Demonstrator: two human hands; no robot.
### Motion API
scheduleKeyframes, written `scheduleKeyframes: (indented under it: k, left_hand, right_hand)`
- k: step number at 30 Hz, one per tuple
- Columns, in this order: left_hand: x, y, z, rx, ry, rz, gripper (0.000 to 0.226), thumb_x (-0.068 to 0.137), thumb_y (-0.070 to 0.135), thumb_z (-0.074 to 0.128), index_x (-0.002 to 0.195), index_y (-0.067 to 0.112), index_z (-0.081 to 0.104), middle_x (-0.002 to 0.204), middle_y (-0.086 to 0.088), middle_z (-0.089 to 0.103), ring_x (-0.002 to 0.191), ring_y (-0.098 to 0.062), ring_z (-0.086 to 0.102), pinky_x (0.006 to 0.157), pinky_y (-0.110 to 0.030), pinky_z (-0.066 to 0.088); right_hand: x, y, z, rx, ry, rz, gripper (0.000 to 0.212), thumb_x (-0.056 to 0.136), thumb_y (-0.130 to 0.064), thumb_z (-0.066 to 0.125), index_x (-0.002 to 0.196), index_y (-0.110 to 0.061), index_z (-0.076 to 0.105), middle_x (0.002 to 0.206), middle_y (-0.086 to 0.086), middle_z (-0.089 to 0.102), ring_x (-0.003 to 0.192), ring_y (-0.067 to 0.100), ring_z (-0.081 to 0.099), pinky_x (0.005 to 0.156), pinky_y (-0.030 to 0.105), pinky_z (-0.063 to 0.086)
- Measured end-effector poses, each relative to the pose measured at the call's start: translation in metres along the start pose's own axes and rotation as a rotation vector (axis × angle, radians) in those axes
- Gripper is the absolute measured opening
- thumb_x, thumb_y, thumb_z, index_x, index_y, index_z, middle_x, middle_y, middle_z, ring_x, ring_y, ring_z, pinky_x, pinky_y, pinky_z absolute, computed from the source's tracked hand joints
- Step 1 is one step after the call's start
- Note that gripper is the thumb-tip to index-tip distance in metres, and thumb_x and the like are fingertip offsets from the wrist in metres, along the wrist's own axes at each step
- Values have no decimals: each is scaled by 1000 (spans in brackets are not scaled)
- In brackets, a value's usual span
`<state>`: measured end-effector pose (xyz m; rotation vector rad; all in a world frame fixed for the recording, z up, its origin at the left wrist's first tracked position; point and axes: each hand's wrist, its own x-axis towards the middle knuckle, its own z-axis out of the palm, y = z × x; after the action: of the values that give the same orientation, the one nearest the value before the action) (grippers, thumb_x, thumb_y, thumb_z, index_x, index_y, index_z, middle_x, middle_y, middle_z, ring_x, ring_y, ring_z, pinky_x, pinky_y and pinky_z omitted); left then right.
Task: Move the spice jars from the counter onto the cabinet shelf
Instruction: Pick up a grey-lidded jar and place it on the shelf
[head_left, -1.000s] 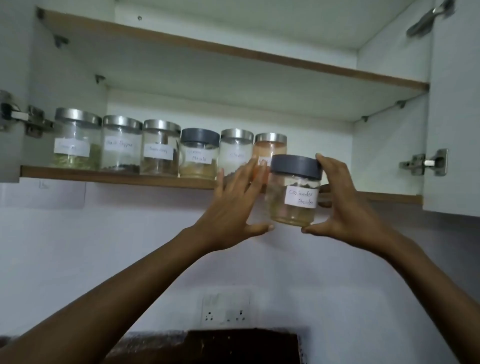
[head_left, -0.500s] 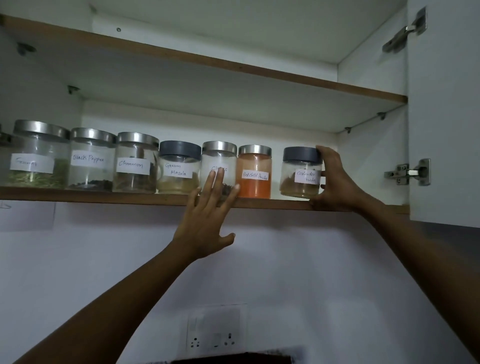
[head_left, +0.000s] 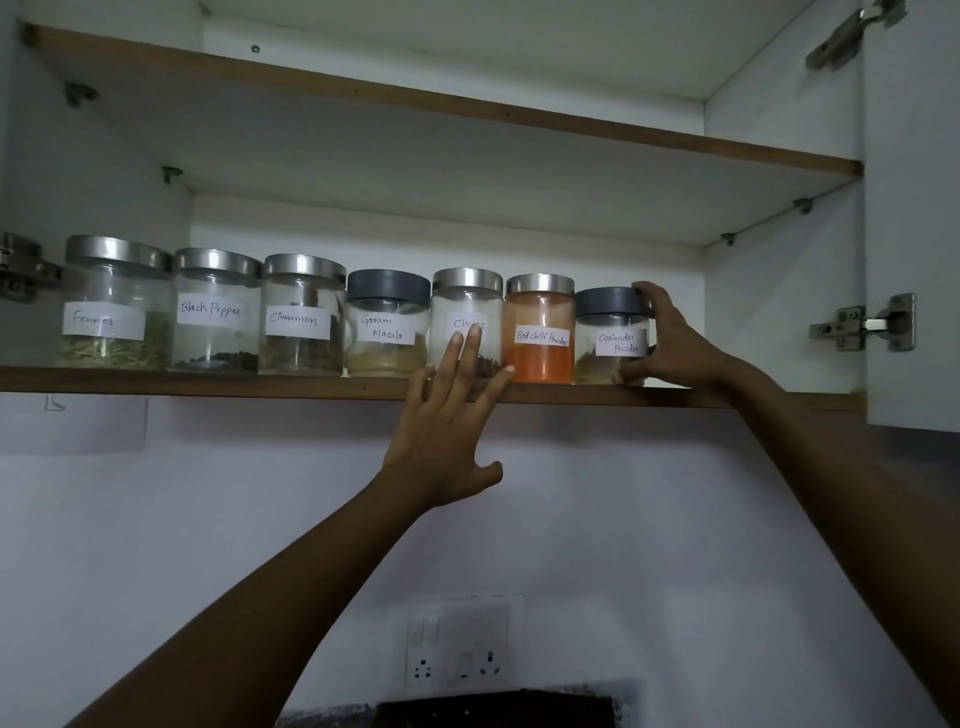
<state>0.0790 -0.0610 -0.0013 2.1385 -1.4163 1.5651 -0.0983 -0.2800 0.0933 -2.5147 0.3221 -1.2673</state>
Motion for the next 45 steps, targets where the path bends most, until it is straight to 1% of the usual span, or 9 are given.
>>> scheduleKeyframes:
  k: [9, 15, 19, 22, 24, 26, 33, 38, 45]
  left_hand:
    - [-1, -1, -2, -6, -35, 8, 103, 73, 65, 50, 150, 25, -5, 153, -19, -23, 144, -33, -17, 113, -49, 7]
    - [-1, -2, -5, 8, -43, 15, 108, 73, 64, 52, 148, 25, -14, 148, -15, -32, 142, -34, -23, 114, -51, -4]
    - [-12, 6, -11, -17, -33, 35, 104, 79, 57, 56, 146, 24, -16, 153, -12, -24, 140, -33, -24, 105, -57, -20]
    - [-35, 20, -14, -113, 150, 120, 75, 78, 33, 66, 145, 20, 34, 154, -11, 27, 144, -32, 17, 112, -60, -6]
    - [-52, 28, -9, -177, 246, 170, 51, 78, 22, 65, 128, 18, 54, 138, -6, 52, 135, -27, 39, 114, -56, 5]
    - [-69, 35, -1, -287, 251, 176, 35, 80, 18, 63, 115, 19, 63, 123, 0, 62, 127, -22, 50, 114, -51, 10]
    - [-142, 56, 58, -439, -36, 204, 16, 77, 16, 64, 89, 19, 73, 98, 5, 72, 107, -20, 64, 108, -52, 27]
    - [-197, 70, 112, -507, -323, 160, 14, 77, 14, 64, 86, 22, 72, 94, 9, 72, 105, -17, 63, 108, -45, 24]
    - [-261, 94, 178, -519, -652, 182, 26, 89, 25, 48, 107, 28, 66, 111, 11, 65, 119, -9, 48, 112, -35, 6]
  right_hand:
    - [-8, -14, 9, 149, 25, 19, 98, 71, 9, 68, 145, -19, 10, 136, 10, 32, 117, 31, 44, 93, 45, 47]
    - [-30, -21, 18, 30, 124, 99, 103, 79, -5, 67, 149, -16, -8, 155, 11, 3, 140, 28, 14, 98, 25, 22]
    - [-73, -41, 37, -13, 467, -38, 81, 76, -2, 67, 145, -9, 24, 144, 16, 25, 127, 30, 36, 101, 31, 35]
    - [-111, -51, 53, 33, 513, -183, 51, 70, 6, 64, 119, 0, 53, 119, 16, 48, 106, 24, 50, 89, 8, 36]
    - [-135, -53, 66, 59, 450, -225, 35, 70, 7, 65, 104, -1, 62, 105, 11, 56, 95, 19, 53, 80, 2, 35]
    - [-155, -51, 80, 82, 338, -215, 27, 72, 8, 67, 96, -4, 66, 97, 6, 61, 89, 16, 56, 78, 10, 39]
    - [-215, 6, 158, 217, -106, -20, 19, 77, 5, 67, 91, -8, 68, 89, -1, 64, 85, 12, 59, 77, 4, 40]
    - [-257, 61, 230, 211, -374, 113, 20, 78, 2, 67, 94, -9, 69, 93, -4, 61, 87, 7, 58, 82, 10, 44]
    - [-319, 129, 330, 234, -618, 247, 24, 79, -2, 68, 101, -9, 66, 100, 0, 61, 92, 11, 59, 86, 23, 50]
